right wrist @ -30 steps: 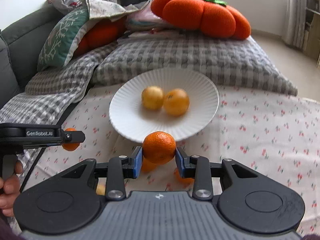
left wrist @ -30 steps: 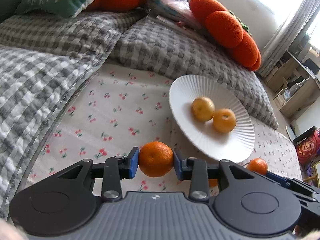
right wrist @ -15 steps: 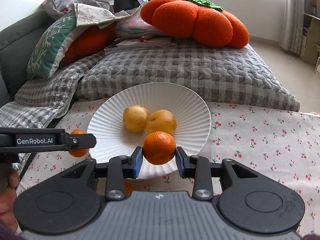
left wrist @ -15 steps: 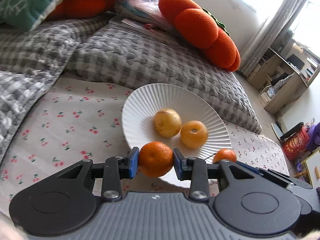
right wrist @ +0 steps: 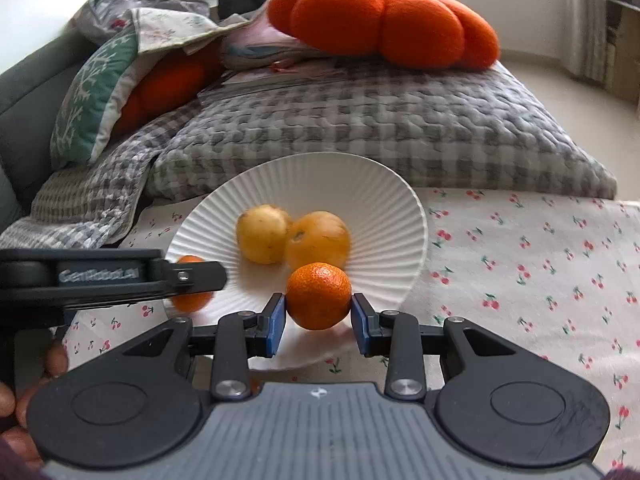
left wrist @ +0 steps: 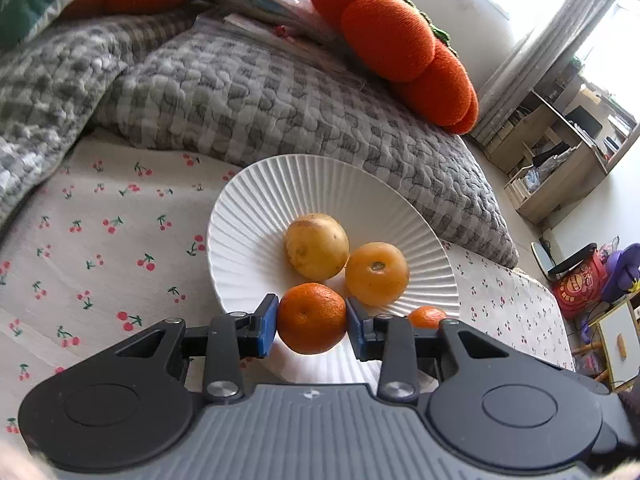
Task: Organize fruits
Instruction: 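Carry the mandarin in the left gripper onto the plate while the right places its mandarin beside, then open and withdraw both grippers from the plate toward the small fruits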
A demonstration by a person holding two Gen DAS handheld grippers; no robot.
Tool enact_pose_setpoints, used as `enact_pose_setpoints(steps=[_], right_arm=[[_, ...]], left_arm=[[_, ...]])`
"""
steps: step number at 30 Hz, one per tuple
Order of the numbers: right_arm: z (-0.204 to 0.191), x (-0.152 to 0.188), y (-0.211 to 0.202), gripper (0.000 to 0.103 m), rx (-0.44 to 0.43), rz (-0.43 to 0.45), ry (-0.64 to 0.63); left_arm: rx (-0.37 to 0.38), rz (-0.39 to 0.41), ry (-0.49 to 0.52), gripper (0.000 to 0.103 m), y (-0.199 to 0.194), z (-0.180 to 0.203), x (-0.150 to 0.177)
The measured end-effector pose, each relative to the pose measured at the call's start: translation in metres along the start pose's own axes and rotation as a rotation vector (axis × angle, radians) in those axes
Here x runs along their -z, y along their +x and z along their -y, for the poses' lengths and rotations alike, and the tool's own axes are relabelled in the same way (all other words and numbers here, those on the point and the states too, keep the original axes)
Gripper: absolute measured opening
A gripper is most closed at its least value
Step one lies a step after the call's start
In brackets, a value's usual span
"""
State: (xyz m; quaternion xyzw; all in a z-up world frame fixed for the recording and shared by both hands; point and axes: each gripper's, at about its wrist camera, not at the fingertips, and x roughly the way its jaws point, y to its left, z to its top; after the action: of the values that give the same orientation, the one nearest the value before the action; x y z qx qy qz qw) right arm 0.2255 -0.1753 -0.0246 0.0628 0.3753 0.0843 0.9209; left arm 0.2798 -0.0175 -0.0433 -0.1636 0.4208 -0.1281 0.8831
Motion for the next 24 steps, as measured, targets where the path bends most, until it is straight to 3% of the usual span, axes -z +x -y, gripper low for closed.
enact_pose_setpoints(steps=[13, 24], right_arm=[[-0.01, 0.0, 0.005, 0.035, -0.043, 0.012, -0.048], [0.011, -0.012, -0.015, 0.035, -0.02, 0.007, 0.084]], left_arm=[[0.023, 0.004, -0.019, 0.032, 0.005, -0.004, 0.0], [0.043, 0.022, -0.07, 0.033, -0.019, -0.016, -0.006]])
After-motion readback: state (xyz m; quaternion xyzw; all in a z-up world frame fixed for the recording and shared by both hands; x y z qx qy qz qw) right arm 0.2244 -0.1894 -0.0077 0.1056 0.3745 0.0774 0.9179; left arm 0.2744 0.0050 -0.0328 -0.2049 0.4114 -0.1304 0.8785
